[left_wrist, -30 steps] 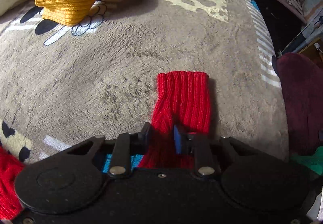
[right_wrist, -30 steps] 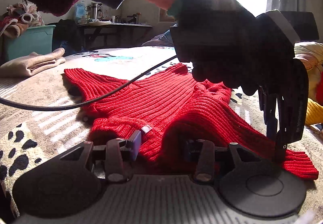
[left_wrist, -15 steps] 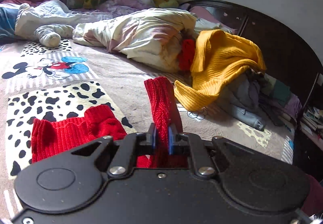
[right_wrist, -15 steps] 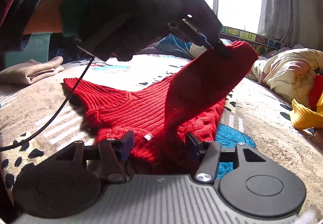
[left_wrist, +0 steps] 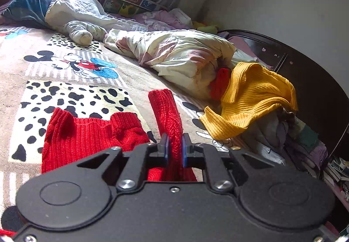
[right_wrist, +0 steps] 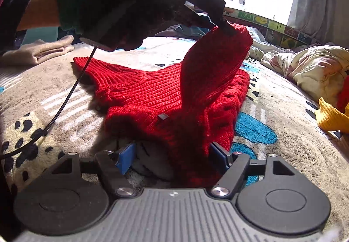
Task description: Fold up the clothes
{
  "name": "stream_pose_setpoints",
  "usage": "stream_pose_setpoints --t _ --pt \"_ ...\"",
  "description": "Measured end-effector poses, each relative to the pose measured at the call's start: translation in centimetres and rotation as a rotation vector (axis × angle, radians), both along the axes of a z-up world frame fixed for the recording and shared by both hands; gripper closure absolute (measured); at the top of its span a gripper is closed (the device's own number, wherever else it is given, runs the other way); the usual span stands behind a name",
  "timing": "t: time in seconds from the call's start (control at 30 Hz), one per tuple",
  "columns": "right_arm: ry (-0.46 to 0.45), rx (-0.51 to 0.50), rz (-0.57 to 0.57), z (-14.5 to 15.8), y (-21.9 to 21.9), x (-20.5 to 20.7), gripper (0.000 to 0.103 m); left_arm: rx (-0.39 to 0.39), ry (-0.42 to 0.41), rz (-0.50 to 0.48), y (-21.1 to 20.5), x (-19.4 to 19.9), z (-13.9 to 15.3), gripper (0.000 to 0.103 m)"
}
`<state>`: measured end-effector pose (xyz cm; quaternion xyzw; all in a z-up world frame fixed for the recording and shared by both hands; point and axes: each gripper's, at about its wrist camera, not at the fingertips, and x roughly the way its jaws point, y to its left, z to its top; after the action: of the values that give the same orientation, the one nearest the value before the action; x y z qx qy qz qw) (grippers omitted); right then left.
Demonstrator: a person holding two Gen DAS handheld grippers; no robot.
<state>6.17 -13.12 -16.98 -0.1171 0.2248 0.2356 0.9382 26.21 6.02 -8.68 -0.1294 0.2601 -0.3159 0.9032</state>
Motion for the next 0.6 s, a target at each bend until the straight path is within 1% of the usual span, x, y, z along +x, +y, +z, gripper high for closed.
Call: stream_pose_setpoints --t 0.07,0.17,0.2,0.23,0.27,0.33,0.37,0.43,0.5,0.57,0.6 --pt "0.009 0.033 0.005 0.2 -0.1 0.6 0.028 -0.003 -0.003 0.001 0.1 -0.4 -0.1 0.094" --pt "0.023 0.082 0.013 0.5 -0.3 1.4 0.027 -0.014 -0.002 0.016 0.0 -0.1 -0.3 0.094" --pt "0.076 0.083 0.021 -0.3 0.0 1.8 0.026 -0.023 0.003 0.021 0.0 0.2 -0.4 0.094" --pt "0.083 0.071 0.029 -0.6 0.2 1.7 0.025 -0.026 0.008 0.028 -0.2 0.6 -0.6 0.094" --pt "0.069 0.057 0.036 -0.6 0.4 1.4 0.025 -0.029 0.012 0.034 -0.3 1.0 -0.9 0.094" --pt "0.071 0.071 0.039 -0.7 0.1 1.2 0.024 -0.041 0.024 0.046 -0.6 1.7 -1.6 0.094" --pt "0.074 0.081 0.040 -0.7 -0.1 1.2 0.024 -0.061 0.037 0.056 -0.6 2.2 -2.2 0.094" --pt "0.065 0.060 0.044 -0.8 0.2 1.0 0.024 -0.079 0.050 0.070 -0.7 2.9 -3.0 0.094" --pt "0.068 0.066 0.042 -0.8 0.2 0.9 0.024 -0.092 0.069 0.084 -0.8 3.7 -3.9 0.094" --pt "0.078 0.087 0.039 -0.7 -0.1 1.0 0.024 -0.065 0.098 0.089 -1.1 4.5 -4.8 0.094" --pt "0.088 0.104 0.038 -0.6 -0.4 1.2 0.024 -0.024 0.129 0.085 -1.6 5.1 -5.5 0.094"
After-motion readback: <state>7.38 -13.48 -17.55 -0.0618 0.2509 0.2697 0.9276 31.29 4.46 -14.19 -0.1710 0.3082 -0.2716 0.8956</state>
